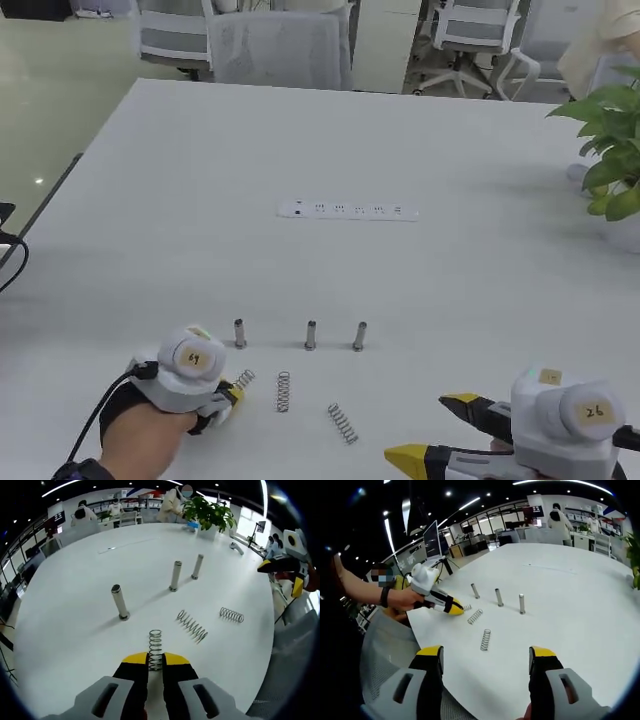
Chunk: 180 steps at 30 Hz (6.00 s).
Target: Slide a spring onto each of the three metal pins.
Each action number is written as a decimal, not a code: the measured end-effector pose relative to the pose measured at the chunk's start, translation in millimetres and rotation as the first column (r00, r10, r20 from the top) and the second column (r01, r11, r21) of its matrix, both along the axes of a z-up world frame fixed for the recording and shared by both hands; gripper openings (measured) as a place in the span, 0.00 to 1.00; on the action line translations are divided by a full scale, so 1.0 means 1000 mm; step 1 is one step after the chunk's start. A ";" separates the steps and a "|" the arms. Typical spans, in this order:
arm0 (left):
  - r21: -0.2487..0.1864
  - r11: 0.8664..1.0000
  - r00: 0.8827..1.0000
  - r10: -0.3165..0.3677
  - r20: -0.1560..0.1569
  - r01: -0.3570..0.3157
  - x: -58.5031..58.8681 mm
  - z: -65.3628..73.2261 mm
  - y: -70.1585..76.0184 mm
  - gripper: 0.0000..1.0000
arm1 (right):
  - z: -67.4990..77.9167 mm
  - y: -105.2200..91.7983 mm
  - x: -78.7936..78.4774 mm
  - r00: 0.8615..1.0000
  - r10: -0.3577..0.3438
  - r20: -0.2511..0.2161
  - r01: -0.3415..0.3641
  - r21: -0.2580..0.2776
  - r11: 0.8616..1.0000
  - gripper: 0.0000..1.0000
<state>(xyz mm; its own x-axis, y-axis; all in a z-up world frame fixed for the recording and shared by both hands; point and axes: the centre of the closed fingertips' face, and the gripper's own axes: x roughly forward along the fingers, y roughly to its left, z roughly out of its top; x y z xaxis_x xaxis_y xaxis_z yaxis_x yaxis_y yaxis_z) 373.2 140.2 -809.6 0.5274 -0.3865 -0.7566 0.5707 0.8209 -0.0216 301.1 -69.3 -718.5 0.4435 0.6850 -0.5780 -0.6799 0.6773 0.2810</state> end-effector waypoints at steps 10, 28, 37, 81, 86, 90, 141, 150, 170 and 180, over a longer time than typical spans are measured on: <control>0.048 0.996 0.997 -0.076 -0.004 0.076 -0.008 0.000 0.009 0.03 | 0.002 0.005 -0.001 1.000 0.007 0.005 -0.007 0.003 1.000 0.68; 0.117 0.980 0.985 -0.151 -0.079 0.159 -0.010 -0.002 0.008 0.02 | 0.003 0.006 0.000 1.000 0.018 0.008 -0.018 -0.001 1.000 0.68; 0.089 0.985 0.988 -0.139 -0.070 0.145 -0.018 0.002 0.011 0.02 | 0.005 0.010 0.001 1.000 0.025 0.010 -0.025 0.012 1.000 0.67; -0.060 0.989 0.990 -0.129 0.050 0.132 -0.049 0.054 -0.022 0.02 | 0.005 0.079 0.004 0.992 0.117 -0.055 -0.105 0.183 0.978 0.53; -0.072 0.984 0.986 -0.156 0.065 0.160 -0.053 0.061 -0.035 0.02 | 0.005 0.087 0.006 0.990 0.127 -0.059 -0.113 0.200 0.973 0.52; -0.087 0.982 0.984 -0.161 0.079 0.168 -0.053 0.068 -0.043 0.02 | 0.006 0.092 0.008 0.989 0.135 -0.061 -0.120 0.209 0.970 0.50; -0.138 0.938 0.943 -0.298 0.151 0.318 -0.078 0.096 -0.104 0.02 | 0.013 0.110 0.001 0.976 0.132 -0.173 -0.052 0.401 0.915 0.14; -0.132 0.934 0.936 -0.309 0.167 0.332 -0.078 0.097 -0.106 0.02 | 0.020 0.111 0.002 0.975 0.153 -0.162 -0.080 0.385 0.919 0.11; -0.104 0.935 0.932 -0.317 0.177 0.338 -0.076 0.093 -0.102 0.03 | 0.023 0.120 0.000 0.973 0.197 -0.122 -0.149 0.319 0.936 0.09; -0.115 0.938 0.936 -0.306 0.174 0.328 -0.074 0.090 -0.102 0.03 | 0.025 0.120 0.003 0.973 0.202 -0.108 -0.160 0.311 0.937 0.08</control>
<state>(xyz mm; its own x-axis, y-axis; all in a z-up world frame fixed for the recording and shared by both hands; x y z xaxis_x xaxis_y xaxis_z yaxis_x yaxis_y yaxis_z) 299.3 38.4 -719.1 0.4641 -0.6482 -0.6036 0.8061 0.5916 -0.0156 304.4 51.1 -693.1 0.2269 0.8963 -0.3811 -0.7243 0.4169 0.5492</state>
